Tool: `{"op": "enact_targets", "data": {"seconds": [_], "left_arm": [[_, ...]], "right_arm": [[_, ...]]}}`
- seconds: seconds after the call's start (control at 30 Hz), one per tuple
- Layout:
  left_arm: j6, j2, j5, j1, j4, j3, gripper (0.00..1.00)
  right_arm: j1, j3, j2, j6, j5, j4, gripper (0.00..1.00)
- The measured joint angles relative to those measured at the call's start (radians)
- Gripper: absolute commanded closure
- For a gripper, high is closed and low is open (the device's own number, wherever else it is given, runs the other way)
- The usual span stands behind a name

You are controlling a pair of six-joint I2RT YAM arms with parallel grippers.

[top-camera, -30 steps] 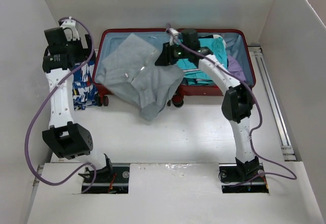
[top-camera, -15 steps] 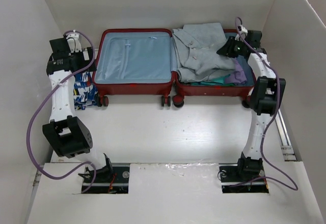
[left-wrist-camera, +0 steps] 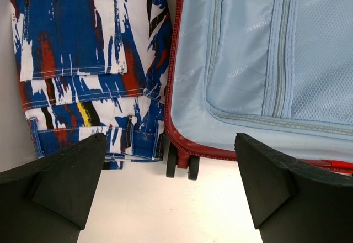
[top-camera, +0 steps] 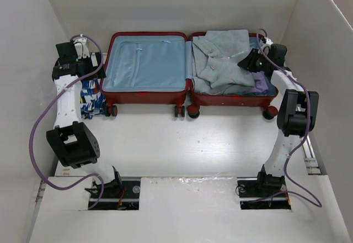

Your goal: Pack the luggage

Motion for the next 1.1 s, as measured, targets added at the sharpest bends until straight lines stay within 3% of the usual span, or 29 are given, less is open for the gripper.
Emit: {"op": "enact_targets", "data": {"seconds": [0.1, 0.17, 0.2, 0.23, 0.33, 0.37, 0.53, 0.7, 0.83, 0.93, 1.1], "left_arm": [[0.0, 0.0, 0.002, 0.0, 0.0, 0.0, 0.0], [0.0, 0.0, 0.003, 0.0, 0.0, -0.002, 0.0], [0.0, 0.0, 0.003, 0.0, 0.0, -0.003, 0.0], [0.0, 0.0, 0.004, 0.0, 0.0, -0.003, 0.0], [0.001, 0.0, 0.008, 0.0, -0.002, -0.003, 0.0], [0.002, 0.0, 0.008, 0.0, -0.002, -0.003, 0.0], [0.029, 0.0, -0.037, 0.0, 0.002, -0.007, 0.0], [0.101, -0.005, -0.245, 0.0, 0.049, -0.092, 0.0], [0.195, -0.013, -0.381, 0.0, 0.083, -0.212, 0.0], [0.31, -0.058, -0.447, 0.002, 0.142, -0.381, 0.0], [0.666, -0.248, -0.402, 0.081, 0.261, -0.692, 0.0]], "right_arm": [[-0.008, -0.044, -0.043, 0.001, 0.006, -0.011, 1.0], [-0.014, -0.026, -0.038, -0.014, 0.001, -0.042, 0.91], [-0.017, 0.007, -0.025, -0.027, -0.004, -0.082, 0.64], [-0.018, 0.056, -0.003, -0.046, -0.011, -0.132, 0.5], [-0.023, 0.227, 0.064, -0.137, 0.011, -0.294, 0.17], [-0.028, 0.287, 0.085, -0.169, 0.031, -0.354, 0.13], [-0.038, 0.442, 0.073, -0.271, 0.197, -0.542, 0.05], [0.023, 0.405, -0.058, -0.322, 0.407, -0.526, 0.06], [0.133, 0.317, -0.137, -0.346, 0.349, -0.458, 0.09], [0.186, 0.38, -0.045, -0.363, 0.255, -0.487, 0.09], [0.2, 0.303, 0.031, -0.404, 0.209, -0.494, 0.05]]}}
